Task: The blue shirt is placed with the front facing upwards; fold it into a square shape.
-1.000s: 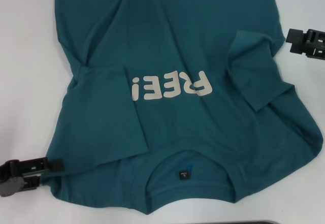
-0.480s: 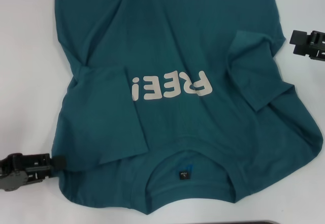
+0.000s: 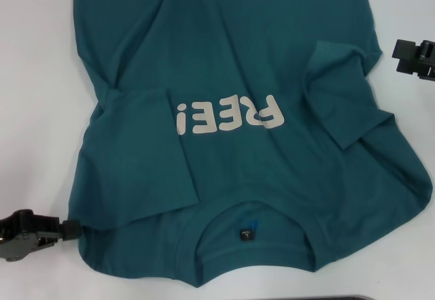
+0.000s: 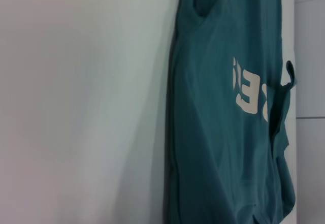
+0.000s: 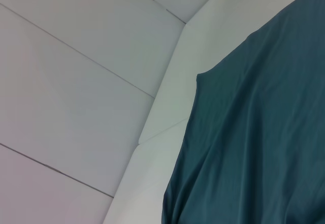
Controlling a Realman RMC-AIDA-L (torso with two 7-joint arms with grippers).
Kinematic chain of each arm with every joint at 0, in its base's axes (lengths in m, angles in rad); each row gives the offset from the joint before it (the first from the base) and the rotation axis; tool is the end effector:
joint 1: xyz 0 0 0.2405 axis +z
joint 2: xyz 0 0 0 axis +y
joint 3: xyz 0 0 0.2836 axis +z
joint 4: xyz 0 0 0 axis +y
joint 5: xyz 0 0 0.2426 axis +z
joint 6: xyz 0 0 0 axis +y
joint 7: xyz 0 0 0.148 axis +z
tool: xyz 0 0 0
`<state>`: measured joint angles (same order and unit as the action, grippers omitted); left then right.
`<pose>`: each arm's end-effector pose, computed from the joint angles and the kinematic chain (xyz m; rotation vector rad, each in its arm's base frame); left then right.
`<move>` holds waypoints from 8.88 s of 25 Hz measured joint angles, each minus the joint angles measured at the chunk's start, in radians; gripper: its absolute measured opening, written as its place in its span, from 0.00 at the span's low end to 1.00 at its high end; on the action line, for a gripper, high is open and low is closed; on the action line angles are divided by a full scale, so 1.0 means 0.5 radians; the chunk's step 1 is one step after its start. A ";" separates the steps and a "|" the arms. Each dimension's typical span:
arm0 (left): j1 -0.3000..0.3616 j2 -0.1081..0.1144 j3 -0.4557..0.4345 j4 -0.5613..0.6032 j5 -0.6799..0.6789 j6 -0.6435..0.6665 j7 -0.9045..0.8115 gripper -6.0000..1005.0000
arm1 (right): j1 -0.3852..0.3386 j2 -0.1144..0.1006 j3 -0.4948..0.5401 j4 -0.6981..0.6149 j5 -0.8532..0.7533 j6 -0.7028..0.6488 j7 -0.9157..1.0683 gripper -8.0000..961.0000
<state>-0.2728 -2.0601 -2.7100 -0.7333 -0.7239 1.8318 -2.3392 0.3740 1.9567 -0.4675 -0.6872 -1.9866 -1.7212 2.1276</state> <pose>-0.4071 0.2281 0.0130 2.0223 2.3048 0.5205 0.3730 0.3203 0.0775 -2.2021 1.6962 0.9766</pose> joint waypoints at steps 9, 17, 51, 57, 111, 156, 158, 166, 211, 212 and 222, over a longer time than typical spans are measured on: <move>-0.006 0.000 -0.020 0.001 -0.025 0.080 0.036 0.03 | -0.004 -0.007 -0.017 0.000 -0.008 -0.001 -0.002 0.95; -0.075 0.017 -0.023 0.024 -0.098 0.197 0.071 0.01 | 0.013 -0.119 -0.019 -0.025 -0.281 -0.124 -0.025 0.95; -0.244 0.003 -0.027 0.031 -0.102 0.098 0.091 0.01 | -0.044 -0.129 0.031 -0.073 -0.988 -0.204 0.128 0.95; -0.241 0.003 -0.025 0.031 -0.102 0.084 0.098 0.01 | -0.037 -0.113 0.041 -0.048 -0.987 -0.176 0.201 0.95; -0.246 0.003 -0.032 0.031 -0.101 0.055 0.104 0.01 | 0.085 -0.034 0.025 0.057 -1.068 -0.067 0.305 0.93; -0.197 0.063 0.324 -0.010 -0.028 0.221 0.078 0.01 | 0.063 0.071 0.006 -0.643 -1.615 -0.471 0.378 0.04; -0.173 0.063 0.327 -0.053 0.003 0.236 0.068 0.01 | 0.056 0.073 0.005 -0.667 -1.619 -0.492 0.381 0.05; -0.120 0.063 0.332 -0.123 0.114 0.269 0.050 0.01 | 0.046 0.084 -0.039 -0.675 -1.657 -0.520 0.377 0.05; -1.078 0.201 0.446 -0.039 -0.012 -0.780 -0.620 0.01 | 0.694 -0.082 -0.222 -0.476 -1.066 0.467 0.784 0.07; -1.087 0.202 0.459 -0.034 -0.011 -0.826 -0.637 0.01 | 0.704 -0.081 -0.246 -0.476 -1.066 0.510 0.792 0.07; -1.150 0.168 0.697 0.031 -0.006 -1.209 -0.637 0.01 | 0.788 -0.055 -0.577 -0.451 -1.072 0.940 0.807 0.07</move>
<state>-0.8478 -1.9760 -2.3613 -0.7176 -0.7267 1.2276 -2.6575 0.7681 1.9294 -0.7561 -0.9125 -2.5224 -1.2510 2.5311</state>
